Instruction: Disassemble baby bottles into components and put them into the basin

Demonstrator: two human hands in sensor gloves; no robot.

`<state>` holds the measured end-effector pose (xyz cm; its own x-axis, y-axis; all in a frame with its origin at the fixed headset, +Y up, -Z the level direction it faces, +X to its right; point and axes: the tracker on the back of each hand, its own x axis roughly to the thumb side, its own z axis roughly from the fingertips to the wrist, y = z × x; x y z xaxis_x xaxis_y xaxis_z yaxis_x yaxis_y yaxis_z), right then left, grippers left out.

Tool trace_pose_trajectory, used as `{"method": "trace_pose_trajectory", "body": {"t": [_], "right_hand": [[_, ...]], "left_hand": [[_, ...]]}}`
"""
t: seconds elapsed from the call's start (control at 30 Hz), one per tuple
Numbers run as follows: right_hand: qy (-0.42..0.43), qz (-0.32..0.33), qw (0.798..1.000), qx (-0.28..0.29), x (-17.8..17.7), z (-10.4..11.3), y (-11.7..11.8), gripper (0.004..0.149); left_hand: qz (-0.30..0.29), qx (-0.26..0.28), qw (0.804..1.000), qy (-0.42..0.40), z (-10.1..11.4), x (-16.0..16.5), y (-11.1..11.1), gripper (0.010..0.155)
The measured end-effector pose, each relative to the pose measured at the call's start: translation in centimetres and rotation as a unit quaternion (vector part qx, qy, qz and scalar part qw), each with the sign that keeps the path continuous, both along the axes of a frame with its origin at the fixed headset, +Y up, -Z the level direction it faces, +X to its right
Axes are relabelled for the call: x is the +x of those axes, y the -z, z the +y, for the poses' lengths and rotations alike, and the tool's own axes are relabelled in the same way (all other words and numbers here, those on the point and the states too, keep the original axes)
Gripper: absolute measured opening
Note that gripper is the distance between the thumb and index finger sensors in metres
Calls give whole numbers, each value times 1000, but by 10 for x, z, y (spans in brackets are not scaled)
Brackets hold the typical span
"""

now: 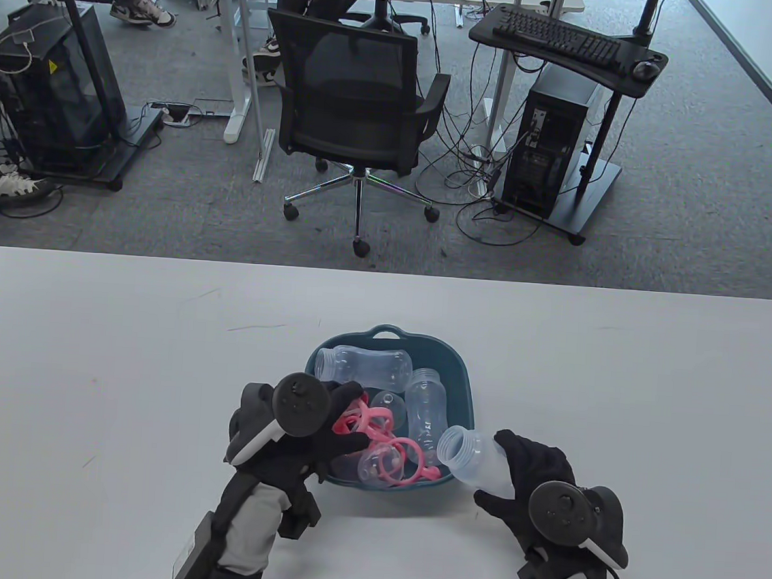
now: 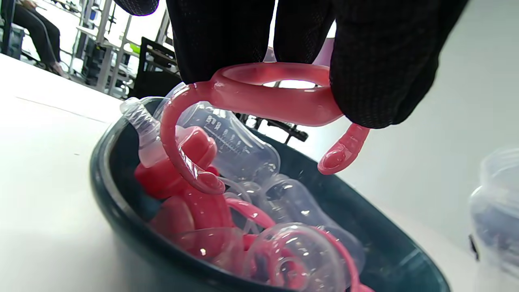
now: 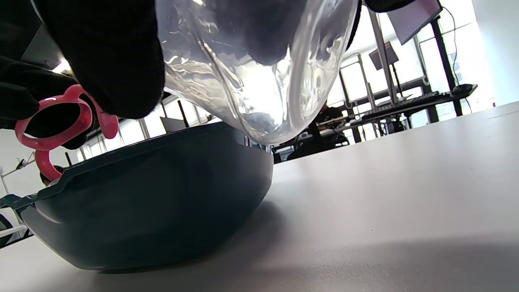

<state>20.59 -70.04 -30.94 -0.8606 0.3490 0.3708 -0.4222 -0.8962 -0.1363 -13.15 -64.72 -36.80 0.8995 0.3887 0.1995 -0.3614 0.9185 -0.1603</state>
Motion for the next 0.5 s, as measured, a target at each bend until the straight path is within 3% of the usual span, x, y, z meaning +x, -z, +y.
{"method": "trace_pose_trajectory", "body": {"t": [0.3, 0.5], "right_hand": [[1, 0, 1000, -1, 0, 0, 0, 88], [1, 1, 1000, -3, -1, 0, 0, 88]], "left_hand": [[7, 12, 998, 54, -11, 12, 2, 80], [28, 49, 998, 20, 4, 2, -5, 79]]}}
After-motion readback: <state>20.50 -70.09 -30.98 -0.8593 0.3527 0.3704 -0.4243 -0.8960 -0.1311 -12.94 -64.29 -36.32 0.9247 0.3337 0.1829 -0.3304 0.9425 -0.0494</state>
